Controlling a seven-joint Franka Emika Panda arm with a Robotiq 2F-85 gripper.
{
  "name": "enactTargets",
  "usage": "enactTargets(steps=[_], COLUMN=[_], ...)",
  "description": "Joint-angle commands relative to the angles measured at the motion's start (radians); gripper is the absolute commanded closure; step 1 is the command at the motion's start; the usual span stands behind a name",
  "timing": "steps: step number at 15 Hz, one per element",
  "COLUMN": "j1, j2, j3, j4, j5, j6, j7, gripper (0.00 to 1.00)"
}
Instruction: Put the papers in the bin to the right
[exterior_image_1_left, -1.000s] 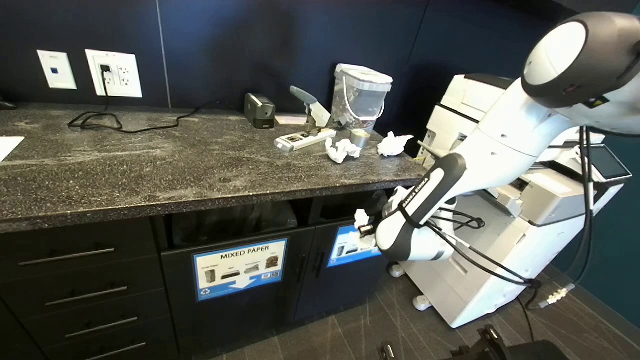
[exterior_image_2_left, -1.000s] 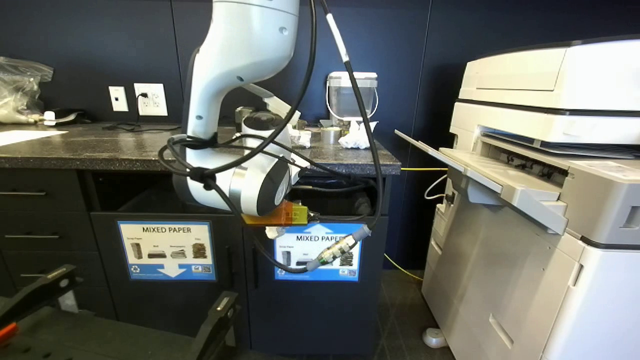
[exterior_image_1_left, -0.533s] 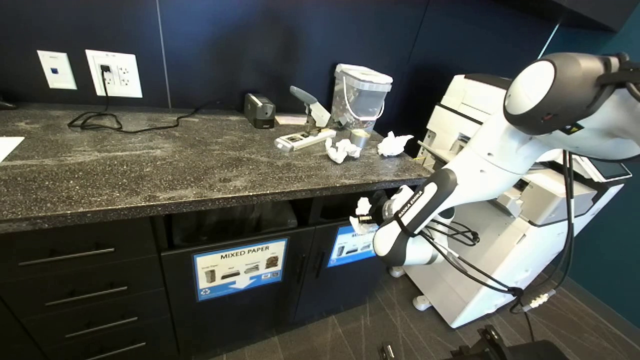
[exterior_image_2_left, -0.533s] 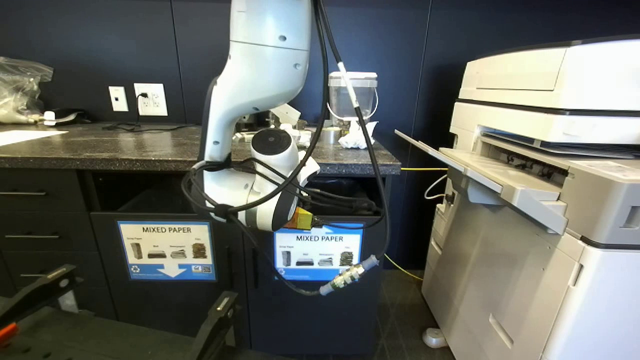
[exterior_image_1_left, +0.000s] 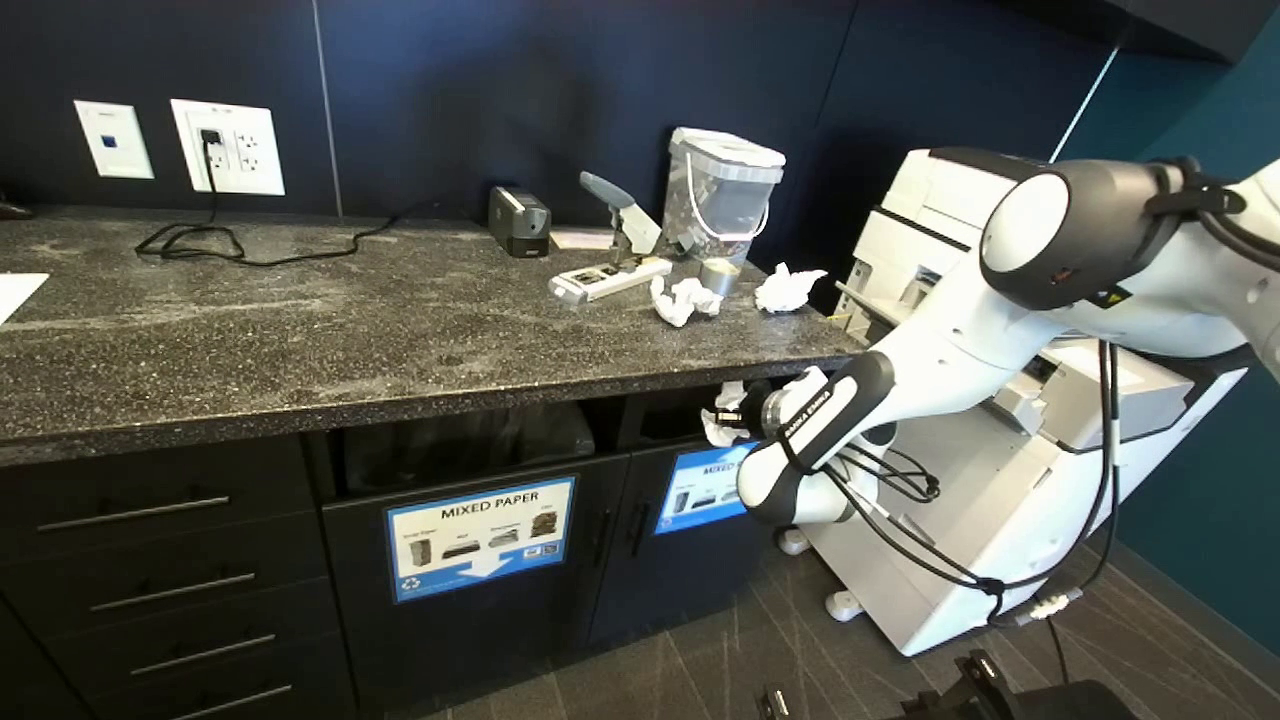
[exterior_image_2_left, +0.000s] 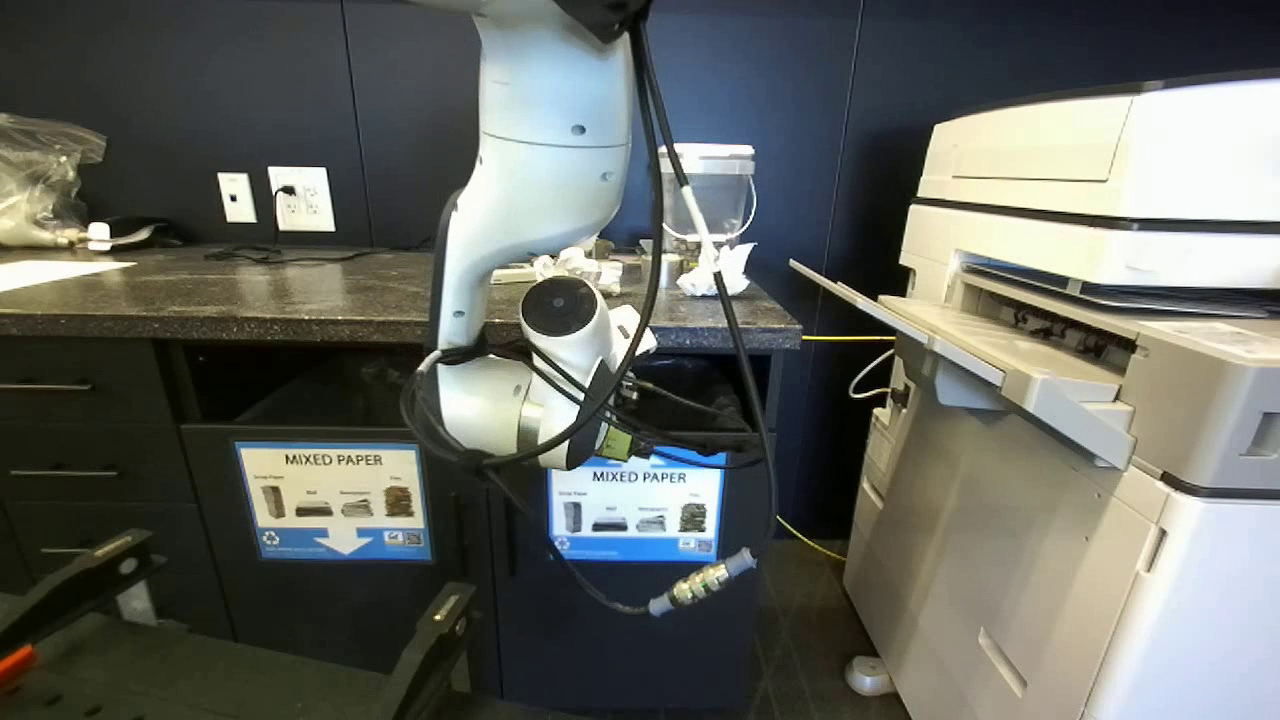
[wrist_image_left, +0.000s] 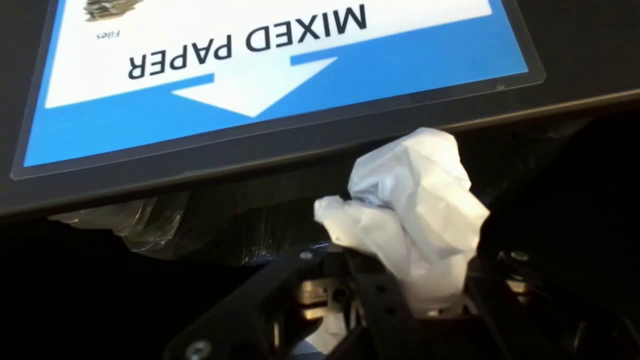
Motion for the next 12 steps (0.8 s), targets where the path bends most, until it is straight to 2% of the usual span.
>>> enactTargets(steps=[1,10,12], j1=[-0.002,0.003,-0.013], j2=[0.111,0.285,0.327], j3=[0.006,0.034,0.067], j4=[0.156,0.43,0.502], j5=[-0.051,-0.141,-0.157], j6=[0.028,0.004,-0.01], j7=[0.056,0.143,0.139], gripper=[0.81,0.8,0.8])
